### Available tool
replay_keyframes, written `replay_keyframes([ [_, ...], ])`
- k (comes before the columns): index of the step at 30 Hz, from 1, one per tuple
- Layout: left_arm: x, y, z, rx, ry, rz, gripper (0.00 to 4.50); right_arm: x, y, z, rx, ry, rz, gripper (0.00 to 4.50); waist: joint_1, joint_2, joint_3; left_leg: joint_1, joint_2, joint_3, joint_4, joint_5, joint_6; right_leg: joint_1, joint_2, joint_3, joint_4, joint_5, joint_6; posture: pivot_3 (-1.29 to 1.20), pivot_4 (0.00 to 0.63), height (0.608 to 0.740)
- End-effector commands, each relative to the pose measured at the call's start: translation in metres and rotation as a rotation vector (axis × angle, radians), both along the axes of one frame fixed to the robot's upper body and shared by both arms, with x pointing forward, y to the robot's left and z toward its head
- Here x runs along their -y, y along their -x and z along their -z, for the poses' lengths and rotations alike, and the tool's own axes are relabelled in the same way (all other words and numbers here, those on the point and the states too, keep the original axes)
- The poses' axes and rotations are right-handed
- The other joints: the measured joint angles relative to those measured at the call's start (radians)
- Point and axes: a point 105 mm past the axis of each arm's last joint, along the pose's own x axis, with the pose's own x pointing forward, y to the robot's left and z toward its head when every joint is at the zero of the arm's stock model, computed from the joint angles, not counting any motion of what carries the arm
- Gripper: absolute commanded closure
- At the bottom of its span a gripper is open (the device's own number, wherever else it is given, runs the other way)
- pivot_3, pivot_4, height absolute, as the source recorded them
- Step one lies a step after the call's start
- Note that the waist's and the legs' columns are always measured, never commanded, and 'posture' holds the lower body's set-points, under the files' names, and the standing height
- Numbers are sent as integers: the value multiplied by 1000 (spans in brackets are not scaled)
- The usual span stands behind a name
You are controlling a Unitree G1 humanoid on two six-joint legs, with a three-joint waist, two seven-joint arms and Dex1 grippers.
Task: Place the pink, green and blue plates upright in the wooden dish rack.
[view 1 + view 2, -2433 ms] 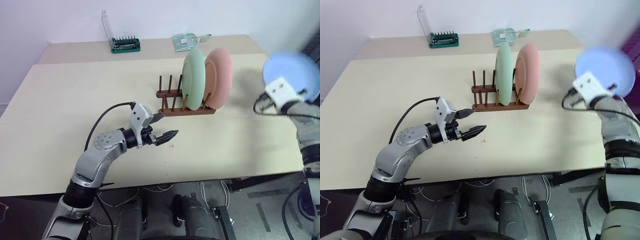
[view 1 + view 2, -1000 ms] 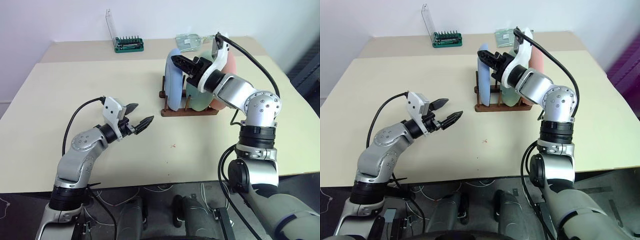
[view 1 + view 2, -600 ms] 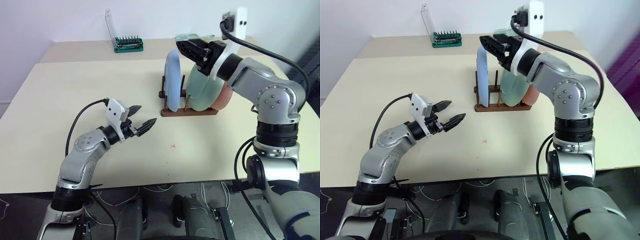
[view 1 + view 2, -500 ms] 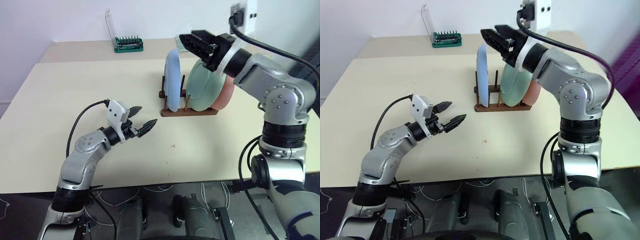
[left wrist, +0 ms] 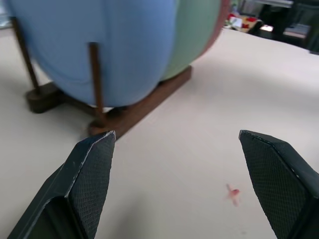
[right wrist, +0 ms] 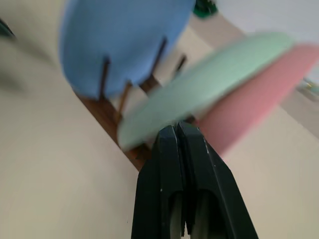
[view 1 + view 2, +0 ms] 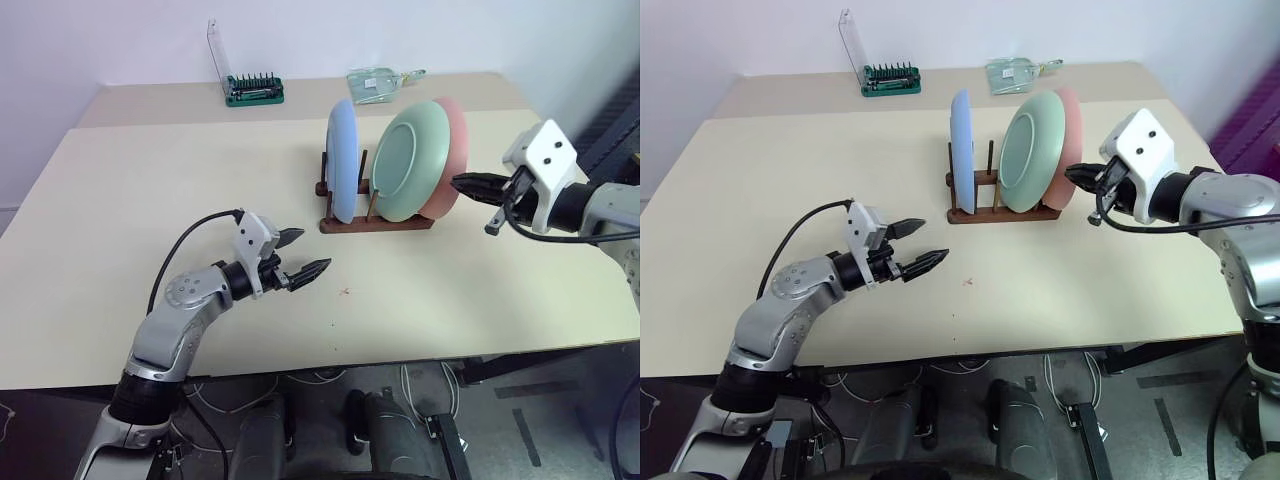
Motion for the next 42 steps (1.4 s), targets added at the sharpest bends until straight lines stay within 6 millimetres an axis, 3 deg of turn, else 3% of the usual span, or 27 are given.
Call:
replay_keyframes([
  [1,10,1,-11,44,2,44,395,-2,0,-2,63,89,6,4461,0,0,0,0,0,0,0,0,0,0,0,0,0,0,0,0,150,730],
  [8,15,3,-13,46,11,54,395,-11,-11,4,86,92,2,4461,0,0,0,-1,0,0,0,0,0,0,0,0,-1,0,0,0,150,730],
  [18,15,8,-12,43,17,36,395,-55,-11,-6,154,39,-165,4461,1,0,0,-1,0,0,0,0,0,0,0,0,0,0,0,0,150,730],
  [23,16,9,-12,39,20,33,395,-37,-2,5,88,89,-154,4461,3,0,0,-1,-1,0,0,0,0,1,-1,0,0,0,0,0,150,730],
  [29,11,5,-11,29,13,29,395,-1,26,36,-79,56,-118,4461,6,-1,0,0,-1,0,0,0,0,1,-1,0,0,0,0,0,150,730],
  [33,-6,-4,-10,37,-5,-36,395,26,39,57,-168,2,-47,4461,0,-1,0,1,-1,-1,1,0,0,2,0,0,0,0,0,0,150,730],
  [36,-27,-10,-6,30,-28,-104,395,44,36,66,-177,-26,26,4461,-3,-1,0,1,-1,0,1,0,0,1,1,0,0,0,0,0,150,730],
  [37,-43,-12,-1,25,-59,-149,395,47,33,68,-170,-35,44,4461,-3,-1,0,1,-1,0,1,0,0,1,1,0,0,0,0,0,150,730],
  [42,-91,-12,13,-3,-143,-273,395,47,18,73,-125,-43,60,4461,-1,0,0,1,0,0,1,0,0,1,1,0,0,0,0,0,150,730],
])
